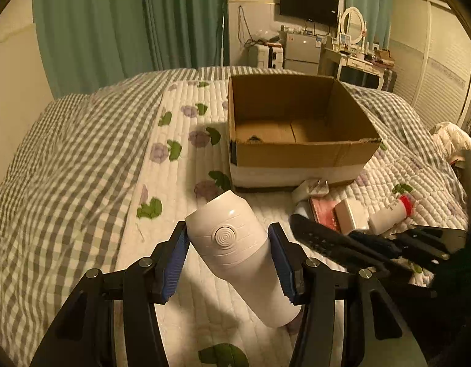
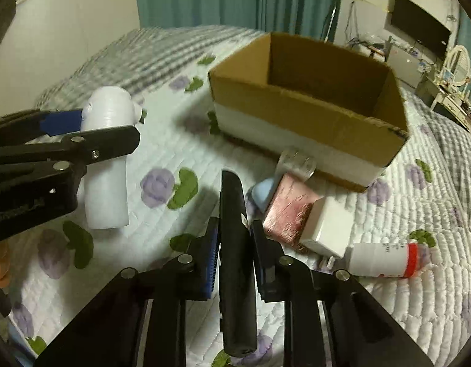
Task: Organize rigid objects
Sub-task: 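Drop the white cylinder and black remote into the box with both grippers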
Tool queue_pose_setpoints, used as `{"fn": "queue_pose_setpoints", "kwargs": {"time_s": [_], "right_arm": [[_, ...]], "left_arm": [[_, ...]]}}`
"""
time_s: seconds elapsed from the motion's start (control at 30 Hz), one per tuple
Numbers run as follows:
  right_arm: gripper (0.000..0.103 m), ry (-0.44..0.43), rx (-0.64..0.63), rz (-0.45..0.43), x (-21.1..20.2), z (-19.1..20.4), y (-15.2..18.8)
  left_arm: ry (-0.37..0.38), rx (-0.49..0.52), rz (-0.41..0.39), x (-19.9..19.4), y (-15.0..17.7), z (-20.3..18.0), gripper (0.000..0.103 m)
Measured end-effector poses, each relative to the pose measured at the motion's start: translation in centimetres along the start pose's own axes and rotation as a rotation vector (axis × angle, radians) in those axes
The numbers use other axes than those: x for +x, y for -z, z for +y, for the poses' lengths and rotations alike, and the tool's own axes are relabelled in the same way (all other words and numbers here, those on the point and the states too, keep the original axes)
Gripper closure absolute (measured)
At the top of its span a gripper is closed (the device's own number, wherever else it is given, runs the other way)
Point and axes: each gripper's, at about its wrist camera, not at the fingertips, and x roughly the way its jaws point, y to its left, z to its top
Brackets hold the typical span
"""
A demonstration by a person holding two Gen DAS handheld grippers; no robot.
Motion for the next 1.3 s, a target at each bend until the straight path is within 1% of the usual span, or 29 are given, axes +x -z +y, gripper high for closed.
{"fn": "queue_pose_setpoints", "kwargs": {"time_s": [0.13,0.2,0.27,0.3,0.33,0.43,0.53,0.63,0.73,0.8,0.87,0.9,0.93,0.97,1.0,1.03,1.07,1.2,1.23,1.27,1.3], "right_arm": [[0.085,-0.010,0.035,-0.110,-3.1,-1.3,-1.6],[0.085,-0.001,0.048,-0.174,-4.9,-2.3,-3.5],[0.085,0.001,0.056,-0.211,-6.0,-3.5,-5.4],[0.085,0.013,0.056,-0.231,-6.4,-4.3,-6.6],[0.085,0.029,0.055,-0.247,-6.5,-4.8,-7.7],[0.085,0.057,0.075,-0.281,-5.9,-7.1,-11.1],[0.085,0.087,0.103,-0.290,-3.8,-9.3,-13.6],[0.085,0.088,0.130,-0.268,-0.9,-11.2,-14.7],[0.084,0.076,0.144,-0.238,2.1,-12.7,-15.3],[0.084,0.071,0.143,-0.233,3.2,-13.2,-15.2],[0.082,0.043,0.155,-0.225,4.0,-13.7,-15.0],[0.082,0.035,0.163,-0.215,4.1,-13.8,-14.8],[0.081,0.038,0.176,-0.217,4.1,-14.1,-14.6],[0.077,0.042,0.183,-0.219,4.0,-14.2,-14.4],[0.064,0.042,0.189,-0.220,3.7,-14.3,-14.2],[0.052,0.043,0.200,-0.225,3.0,-14.5,-13.9],[0.049,0.045,0.210,-0.234,2.3,-14.6,-13.8],[0.048,0.067,0.224,-0.241,-1.3,-15.0,-13.3],[0.043,0.073,0.216,-0.245,-2.8,-14.9,-13.1],[0.040,0.079,0.209,-0.250,-3.8,-14.7,-13.0],[0.032,0.091,0.202,-0.257,-5.0,-14.5,-12.8]], "left_arm": [[0.010,0.007,-0.030,-0.3,-2.3,-0.4,0.050],[0.011,0.021,-0.061,-0.5,-4.1,-0.9,0.050],[0.041,0.022,-0.090,-0.4,-6.3,-1.3,0.050],[0.059,0.020,-0.102,-0.1,-7.6,-1.6,0.050],[0.062,0.019,-0.111,0.3,-8.7,-1.8,0.050],[0.053,0.038,-0.120,2.3,-11.8,-2.7,0.050],[0.051,0.048,-0.100,5.1,-13.8,-3.4,0.050],[0.045,0.048,-0.066,8.0,-14.9,-3.7,0.050],[0.047,0.042,-0.043,10.2,-15.0,-3.7,0.050],[0.046,0.050,-0.037,11.4,-15.0,-3.8,0.049],[0.045,0.059,-0.038,12.0,-14.9,-4.0,0.049],[0.039,0.060,-0.043,12.1,-14.9,-4.0,0.046],[0.033,0.061,-0.052,12.1,-14.9,-4.1,0.043],[0.025,0.060,-0.058,11.9,-14.8,-4.1,0.033],[0.022,0.059,-0.061,11.8,-14.8,-4.1,0.023],[0.019,0.054,-0.067,11.4,-14.7,-4.1,0.021],[0.023,0.051,-0.072,10.9,-14.6,-4.0,0.021],[0.013,0.049,-0.083,8.2,-14.2,-4.1,0.020],[0.014,0.049,-0.094,6.9,-13.9,-4.1,0.020],[0.013,0.047,-0.101,6.3,-13.7,-4.1,0.016],[0.012,0.044,-0.111,5.2,-13.4,-4.0,0.011]]}}
